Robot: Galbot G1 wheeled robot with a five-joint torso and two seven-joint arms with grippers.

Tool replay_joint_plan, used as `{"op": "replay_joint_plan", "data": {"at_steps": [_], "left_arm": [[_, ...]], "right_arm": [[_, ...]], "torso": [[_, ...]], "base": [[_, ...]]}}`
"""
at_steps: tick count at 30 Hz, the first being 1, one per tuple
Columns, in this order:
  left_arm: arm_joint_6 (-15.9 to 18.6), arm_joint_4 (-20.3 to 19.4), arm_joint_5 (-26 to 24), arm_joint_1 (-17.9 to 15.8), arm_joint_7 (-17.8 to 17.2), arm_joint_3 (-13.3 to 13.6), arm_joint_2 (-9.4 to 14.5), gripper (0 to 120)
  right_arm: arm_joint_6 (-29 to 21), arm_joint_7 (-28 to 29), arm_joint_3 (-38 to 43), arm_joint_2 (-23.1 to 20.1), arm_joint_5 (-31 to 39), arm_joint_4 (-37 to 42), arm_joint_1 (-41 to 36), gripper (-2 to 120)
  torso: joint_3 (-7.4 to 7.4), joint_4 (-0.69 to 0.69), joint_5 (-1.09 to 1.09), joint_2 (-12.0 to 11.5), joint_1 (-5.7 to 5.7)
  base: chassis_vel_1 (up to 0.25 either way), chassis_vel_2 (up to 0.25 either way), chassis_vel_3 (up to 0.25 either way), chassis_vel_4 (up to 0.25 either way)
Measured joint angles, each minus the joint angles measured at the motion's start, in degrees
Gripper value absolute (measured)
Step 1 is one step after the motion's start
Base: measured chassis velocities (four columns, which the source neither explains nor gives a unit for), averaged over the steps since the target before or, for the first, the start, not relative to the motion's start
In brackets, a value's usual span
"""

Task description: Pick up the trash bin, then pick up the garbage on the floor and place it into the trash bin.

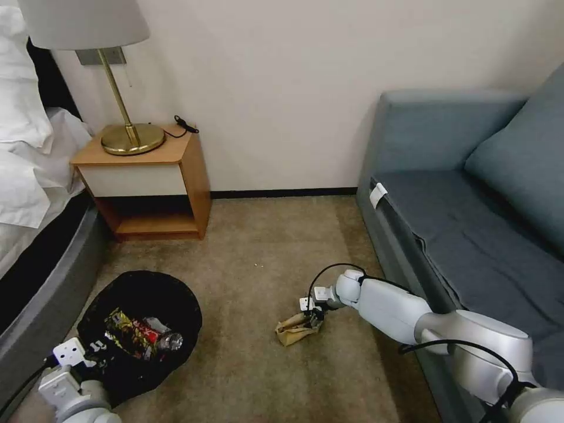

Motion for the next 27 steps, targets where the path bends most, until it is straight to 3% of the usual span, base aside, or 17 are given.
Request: {"op": "replay_joint_plan", "data": {"at_steps": [13, 15, 18, 21, 27], "left_arm": [[-0.3, 0.1, 0.1, -0.2, 0.0, 0.0, 0.0, 2], [-0.3, 0.1, 0.1, -0.3, 0.0, 0.0, 0.0, 2], [-0.3, 0.1, 0.1, -0.3, 0.0, 0.1, 0.0, 2], [-0.3, 0.1, 0.2, -0.3, 0.0, 0.1, 0.0, 2], [0.0, -0.3, 0.2, -0.5, 0.0, 0.2, 0.0, 2]], "right_arm": [[1.2, 0.4, -0.2, -1.0, 0.8, 1.1, -0.1, 26], [1.2, 0.4, -0.3, -1.1, 1.0, 1.2, 0.0, 24], [1.6, 0.9, -0.5, -1.8, 1.8, 2.1, 0.1, 7], [1.7, 1.2, -0.6, -2.5, 2.4, 2.9, 0.2, 0], [1.1, 2.1, -1.0, -6.7, 6.2, 8.8, 1.8, 0]], "torso": [[0.0, 0.0, 0.0, 0.0, 0.0], [0.0, 0.0, 0.0, 0.0, 0.0], [0.0, 0.0, 0.0, 0.0, 0.0], [0.0, 0.0, 0.0, 0.0, 0.0], [0.0, 0.01, 0.01, 0.0, 0.0]], "base": [[0.0, 0.0, 0.0, 0.0], [0.0, 0.0, 0.0, 0.0], [0.0, 0.0, 0.0, 0.0], [0.0, 0.0, 0.0, 0.0], [0.0, 0.0, 0.0, 0.0]]}}
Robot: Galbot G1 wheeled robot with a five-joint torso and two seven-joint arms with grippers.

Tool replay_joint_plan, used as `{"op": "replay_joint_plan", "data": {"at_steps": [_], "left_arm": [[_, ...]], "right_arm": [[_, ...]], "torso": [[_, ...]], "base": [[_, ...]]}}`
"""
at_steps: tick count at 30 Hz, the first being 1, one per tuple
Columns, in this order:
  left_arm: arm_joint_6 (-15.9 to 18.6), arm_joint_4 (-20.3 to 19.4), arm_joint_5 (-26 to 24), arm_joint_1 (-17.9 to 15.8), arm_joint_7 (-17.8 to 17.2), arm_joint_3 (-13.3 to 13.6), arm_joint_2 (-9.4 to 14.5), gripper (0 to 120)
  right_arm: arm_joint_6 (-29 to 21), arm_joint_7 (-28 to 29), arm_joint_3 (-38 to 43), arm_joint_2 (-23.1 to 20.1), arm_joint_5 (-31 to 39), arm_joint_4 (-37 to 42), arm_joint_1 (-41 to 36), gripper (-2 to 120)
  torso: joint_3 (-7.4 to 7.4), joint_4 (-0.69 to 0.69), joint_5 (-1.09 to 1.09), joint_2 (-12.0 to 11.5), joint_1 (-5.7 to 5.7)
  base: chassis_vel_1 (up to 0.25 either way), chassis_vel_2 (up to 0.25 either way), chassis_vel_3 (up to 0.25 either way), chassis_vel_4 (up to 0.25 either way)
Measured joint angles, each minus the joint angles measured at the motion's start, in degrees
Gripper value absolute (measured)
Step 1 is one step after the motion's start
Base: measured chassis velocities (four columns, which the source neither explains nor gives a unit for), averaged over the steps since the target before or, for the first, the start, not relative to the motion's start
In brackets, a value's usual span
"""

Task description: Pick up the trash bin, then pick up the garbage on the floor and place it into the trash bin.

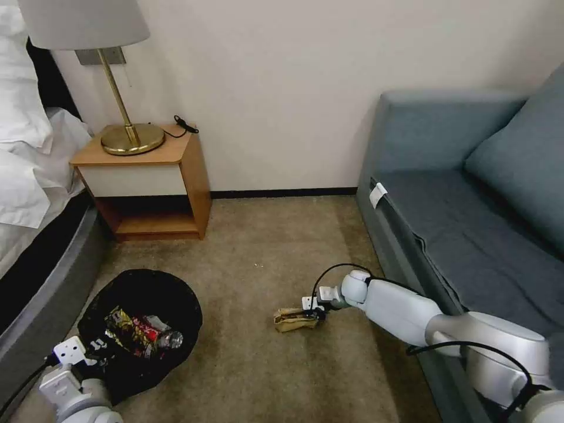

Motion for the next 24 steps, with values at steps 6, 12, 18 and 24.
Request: {"op": "replay_joint_plan", "data": {"at_steps": [6, 12, 18, 24], "left_arm": [[0.3, -0.5, 0.6, -0.2, 0.0, 0.5, 0.0, 2], [0.7, -0.8, 0.8, -0.1, 0.0, 0.8, 0.0, 2], [0.9, -0.9, 0.8, -0.1, 0.0, 1.1, 0.0, 2], [1.1, -1.2, 0.9, -0.3, 0.0, 1.5, 0.0, 2]], "right_arm": [[-0.7, 1.7, 1.0, -4.0, 7.7, 9.0, 1.6, 0], [-0.2, 5.8, 2.9, -3.7, 16.0, 17.1, 3.6, 0], [-5.2, 13.7, 4.6, -1.3, 25.6, 32.2, 5.9, 0], [-9.7, 21.7, 1.2, 1.7, 31.5, 42.5, 6.7, 0]], "torso": [[0.0, -0.02, -0.02, 0.0, 0.0], [0.0, -0.02, -0.03, 0.0, 0.0], [0.0, 0.02, -0.02, 0.0, 0.0], [0.0, 0.0, -0.03, 0.0, 0.0]], "base": [[0.0, 0.0, 0.0, 0.0], [0.0, 0.0, 0.0, 0.0], [0.0, 0.0, 0.0, 0.0], [0.0, 0.0, 0.0, 0.0]]}}
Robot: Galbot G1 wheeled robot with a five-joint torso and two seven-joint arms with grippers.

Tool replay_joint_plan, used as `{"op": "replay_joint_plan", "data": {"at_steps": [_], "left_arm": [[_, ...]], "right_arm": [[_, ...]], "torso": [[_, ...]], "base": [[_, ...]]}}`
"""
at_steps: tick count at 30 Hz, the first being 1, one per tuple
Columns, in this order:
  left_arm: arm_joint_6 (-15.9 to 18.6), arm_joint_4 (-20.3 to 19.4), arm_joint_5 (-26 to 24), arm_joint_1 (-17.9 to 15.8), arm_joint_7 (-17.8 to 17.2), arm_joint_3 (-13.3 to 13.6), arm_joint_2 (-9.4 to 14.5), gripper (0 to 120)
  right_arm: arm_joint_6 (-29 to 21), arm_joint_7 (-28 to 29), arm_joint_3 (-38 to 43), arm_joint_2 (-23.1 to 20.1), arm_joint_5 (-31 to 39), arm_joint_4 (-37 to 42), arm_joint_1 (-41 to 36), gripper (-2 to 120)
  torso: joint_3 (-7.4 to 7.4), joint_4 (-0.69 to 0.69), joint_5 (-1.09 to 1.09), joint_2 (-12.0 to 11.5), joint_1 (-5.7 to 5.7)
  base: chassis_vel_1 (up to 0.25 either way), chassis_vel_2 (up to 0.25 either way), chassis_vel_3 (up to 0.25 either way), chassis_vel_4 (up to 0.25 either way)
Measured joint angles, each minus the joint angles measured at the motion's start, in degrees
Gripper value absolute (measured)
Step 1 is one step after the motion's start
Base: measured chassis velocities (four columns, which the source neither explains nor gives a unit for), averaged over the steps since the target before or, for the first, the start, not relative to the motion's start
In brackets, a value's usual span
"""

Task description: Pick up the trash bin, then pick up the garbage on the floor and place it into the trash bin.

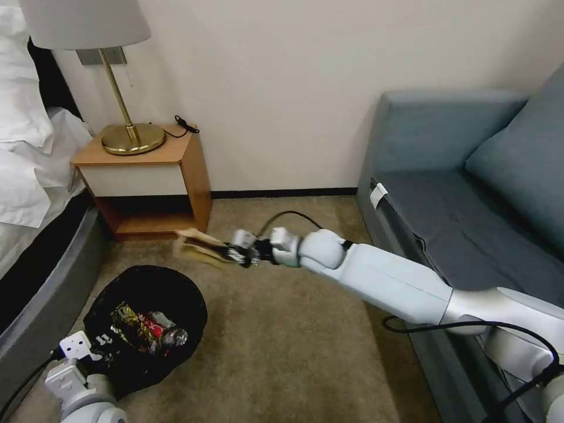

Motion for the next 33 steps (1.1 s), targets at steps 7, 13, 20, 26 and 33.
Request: {"op": "replay_joint_plan", "data": {"at_steps": [7, 13, 20, 26, 33], "left_arm": [[0.2, -1.1, 0.0, 0.2, -0.1, 0.6, 0.0, 2], [0.3, -2.4, 0.0, 0.6, -0.1, 1.0, 0.0, 2], [0.2, -2.8, -0.2, 1.1, -0.1, 0.8, 0.0, 2], [0.1, -2.8, -0.4, 0.8, -0.2, 0.8, 0.0, 2], [0.2, -2.4, -0.5, 0.3, -0.2, 0.9, 0.0, 2]], "right_arm": [[-1.6, 6.5, -9.7, 4.2, 2.6, 1.5, 0.6, 0], [-1.5, 10.5, -12.2, 8.0, 1.7, -3.3, 0.5, 0], [-1.5, 11.9, -12.7, 8.9, 0.2, -5.4, 0.7, 5], [-1.7, 13.3, -12.7, 8.1, 0.3, -4.0, 0.7, 27], [-2.5, 15.3, -12.0, 6.5, 1.7, -0.2, 1.2, 53]], "torso": [[0.0, 0.0, 0.01, 0.0, 0.0], [0.0, 0.0, 0.01, 0.0, 0.0], [0.0, 0.0, 0.01, 0.0, 0.0], [0.0, 0.0, 0.02, 0.0, 0.0], [0.0, -0.01, 0.02, 0.0, 0.0]], "base": [[0.0, 0.0, 0.0, 0.0], [0.0, 0.0, 0.0, 0.0], [0.0, 0.0, 0.0, 0.0], [0.0, 0.0, 0.0, 0.0], [0.0, 0.0, 0.0, 0.0]]}}
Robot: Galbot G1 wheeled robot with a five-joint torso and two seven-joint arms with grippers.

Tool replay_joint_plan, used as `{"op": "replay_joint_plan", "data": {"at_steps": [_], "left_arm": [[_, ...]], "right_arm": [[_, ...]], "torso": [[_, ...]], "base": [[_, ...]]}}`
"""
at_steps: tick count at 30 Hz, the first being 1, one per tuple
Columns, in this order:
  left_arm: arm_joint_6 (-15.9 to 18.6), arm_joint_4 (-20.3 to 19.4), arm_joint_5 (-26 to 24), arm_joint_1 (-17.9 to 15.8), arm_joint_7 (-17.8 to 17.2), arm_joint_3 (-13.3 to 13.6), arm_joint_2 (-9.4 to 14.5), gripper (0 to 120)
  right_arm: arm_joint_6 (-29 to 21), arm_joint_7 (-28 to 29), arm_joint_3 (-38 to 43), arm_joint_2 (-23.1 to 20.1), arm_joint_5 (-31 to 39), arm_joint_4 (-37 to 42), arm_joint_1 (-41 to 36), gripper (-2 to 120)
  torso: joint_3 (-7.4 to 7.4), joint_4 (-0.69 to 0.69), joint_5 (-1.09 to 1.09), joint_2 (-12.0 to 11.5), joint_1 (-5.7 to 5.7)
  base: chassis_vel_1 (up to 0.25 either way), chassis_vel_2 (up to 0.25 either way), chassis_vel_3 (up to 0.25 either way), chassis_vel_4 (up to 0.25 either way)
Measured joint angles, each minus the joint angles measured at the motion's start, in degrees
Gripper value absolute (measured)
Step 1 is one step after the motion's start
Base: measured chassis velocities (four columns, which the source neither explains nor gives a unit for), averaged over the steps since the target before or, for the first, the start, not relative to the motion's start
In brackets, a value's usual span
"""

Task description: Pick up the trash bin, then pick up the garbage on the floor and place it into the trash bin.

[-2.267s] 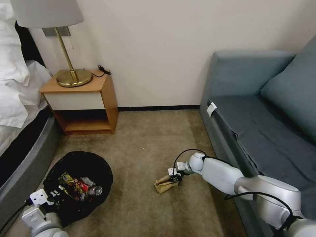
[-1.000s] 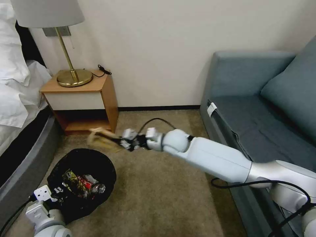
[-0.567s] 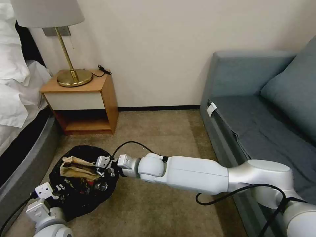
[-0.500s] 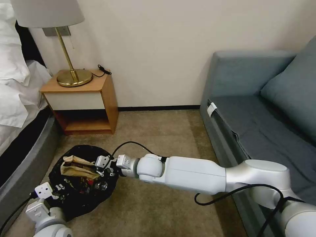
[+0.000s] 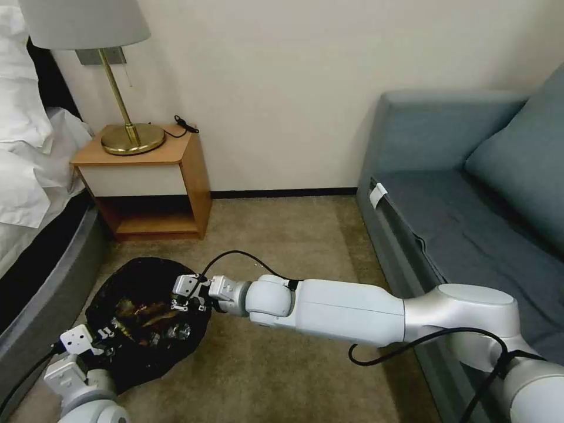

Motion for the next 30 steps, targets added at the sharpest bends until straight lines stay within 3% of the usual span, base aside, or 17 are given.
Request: {"op": "replay_joint_plan", "data": {"at_steps": [7, 13, 20, 26, 30], "left_arm": [[0.9, 0.0, -2.3, -0.2, -0.2, 0.0, 0.0, 2], [4.5, -0.5, -10.2, -0.4, -3.5, -0.1, 0.0, 2], [10.2, -0.4, -21.6, -0.9, -9.9, -0.5, 0.1, 2], [12.1, 1.4, -30.3, -1.7, -12.4, -0.8, 0.5, 2], [12.5, 2.8, -32.8, -2.0, -13.4, -0.8, 0.5, 2]], "right_arm": [[-1.2, 1.9, 5.4, -1.2, 2.0, 5.0, 0.5, 77], [-2.4, 2.6, 12.3, -5.2, 4.3, 10.9, 1.0, 98], [-2.9, 3.1, 16.5, -13.2, 4.9, 16.5, -0.5, 100], [-2.9, 3.0, 19.4, -17.7, 4.5, 19.4, -2.9, 100], [-3.0, 2.9, 21.2, -19.3, 4.1, 20.4, -4.7, 100]], "torso": [[0.0, 0.01, 0.0, 0.0, 0.0], [0.0, 0.01, 0.01, 0.0, 0.0], [0.0, 0.0, 0.02, 0.0, 0.0], [0.0, 0.0, 0.02, 0.0, 0.0], [0.0, 0.0, 0.01, 0.0, 0.0]], "base": [[0.0, 0.0, 0.0, 0.0], [0.0, 0.0, 0.0, 0.0], [0.0, 0.0, 0.0, 0.0], [0.0, 0.0, 0.0, 0.0], [0.0, 0.0, 0.0, 0.0]]}}
